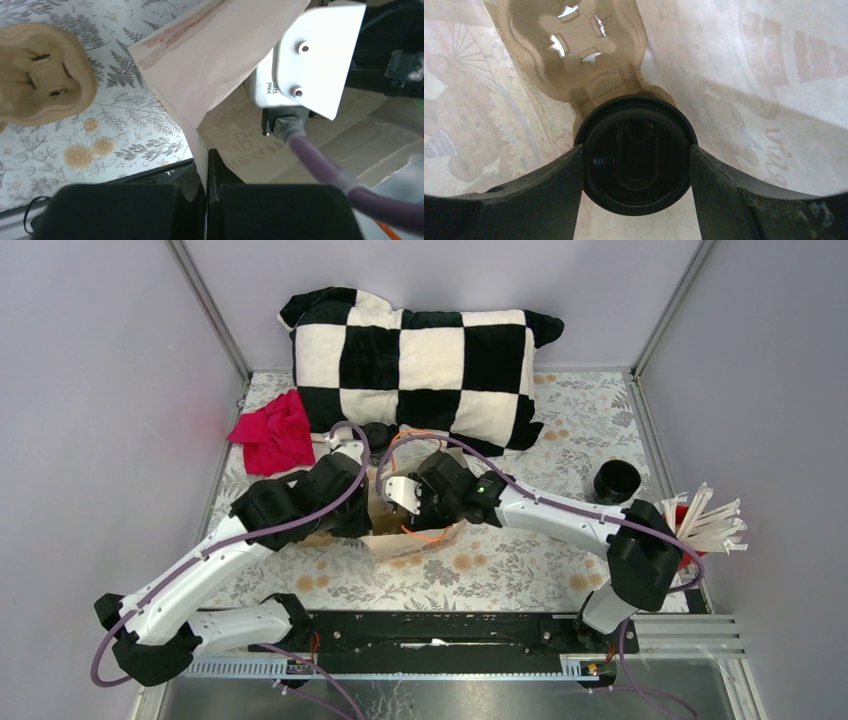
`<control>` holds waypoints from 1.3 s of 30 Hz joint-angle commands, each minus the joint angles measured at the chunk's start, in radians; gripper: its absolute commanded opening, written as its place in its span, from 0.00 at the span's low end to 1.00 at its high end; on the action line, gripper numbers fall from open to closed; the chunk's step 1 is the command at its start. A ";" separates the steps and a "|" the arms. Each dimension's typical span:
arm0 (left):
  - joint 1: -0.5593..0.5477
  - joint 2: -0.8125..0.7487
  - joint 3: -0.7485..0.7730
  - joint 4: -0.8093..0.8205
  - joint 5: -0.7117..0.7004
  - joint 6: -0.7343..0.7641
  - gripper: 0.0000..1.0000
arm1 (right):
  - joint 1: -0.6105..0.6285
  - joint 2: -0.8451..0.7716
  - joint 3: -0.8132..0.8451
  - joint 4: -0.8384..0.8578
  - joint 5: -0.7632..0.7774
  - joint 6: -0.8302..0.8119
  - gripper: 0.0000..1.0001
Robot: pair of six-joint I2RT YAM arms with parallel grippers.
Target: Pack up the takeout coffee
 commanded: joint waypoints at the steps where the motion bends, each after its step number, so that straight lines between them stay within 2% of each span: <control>1: 0.024 0.033 0.121 -0.062 -0.116 -0.042 0.00 | 0.001 0.111 0.022 -0.247 -0.111 -0.003 0.46; 5: 0.030 0.057 0.142 -0.086 -0.164 -0.058 0.00 | 0.000 0.170 0.042 -0.319 -0.145 0.016 0.45; 17: 0.063 0.072 0.135 -0.117 -0.210 -0.038 0.00 | 0.001 0.294 -0.049 -0.261 -0.170 0.055 0.44; 26: 0.094 0.067 0.128 -0.091 -0.210 -0.009 0.00 | 0.001 0.303 -0.012 -0.282 -0.161 0.061 0.45; 33: 0.096 0.068 0.119 -0.064 -0.201 0.011 0.00 | 0.000 0.238 0.181 -0.397 -0.133 0.118 0.60; 39: 0.096 0.089 0.125 -0.052 -0.194 0.029 0.00 | 0.011 0.159 0.248 -0.416 -0.112 0.220 0.84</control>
